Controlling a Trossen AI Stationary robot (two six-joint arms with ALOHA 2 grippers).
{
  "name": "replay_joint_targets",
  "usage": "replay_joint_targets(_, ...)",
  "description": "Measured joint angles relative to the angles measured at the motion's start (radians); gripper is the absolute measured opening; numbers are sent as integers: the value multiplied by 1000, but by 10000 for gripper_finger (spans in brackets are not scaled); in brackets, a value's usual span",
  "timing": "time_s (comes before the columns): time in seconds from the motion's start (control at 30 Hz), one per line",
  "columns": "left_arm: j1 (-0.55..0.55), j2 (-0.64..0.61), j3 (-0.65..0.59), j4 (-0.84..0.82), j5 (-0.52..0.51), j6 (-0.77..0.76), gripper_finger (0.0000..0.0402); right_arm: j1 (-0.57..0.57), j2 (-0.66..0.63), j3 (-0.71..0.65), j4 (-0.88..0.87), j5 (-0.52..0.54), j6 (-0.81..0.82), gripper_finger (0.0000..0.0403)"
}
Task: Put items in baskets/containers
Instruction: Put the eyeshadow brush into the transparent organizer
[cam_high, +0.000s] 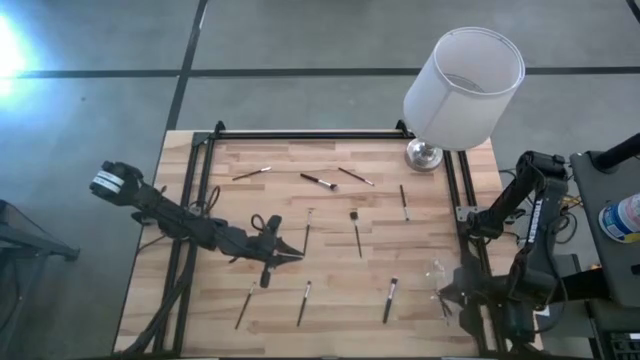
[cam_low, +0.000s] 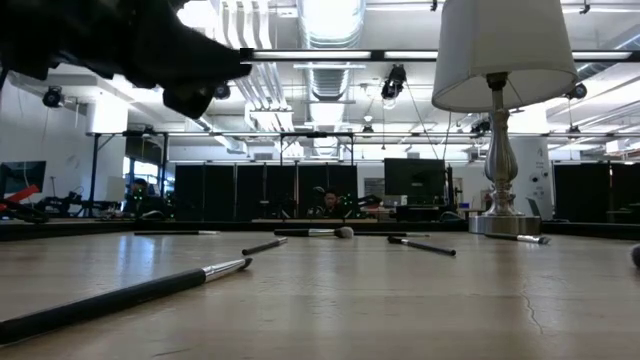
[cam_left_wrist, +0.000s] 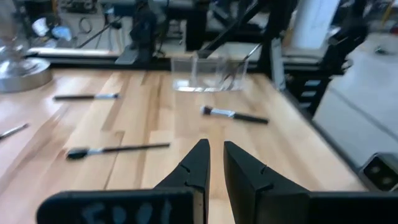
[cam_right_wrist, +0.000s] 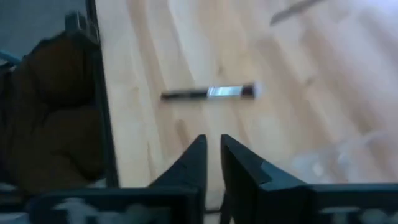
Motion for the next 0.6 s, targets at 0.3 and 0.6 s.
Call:
replay_joint_targets(0.3,0,0,0,-81,-45,-31,39,-160,1,16,38,181,-276,14)
replay_joint_targets(0.6,0,0,0,-181,-153,-90,39,-448,2,-164,406,199,-646,9)
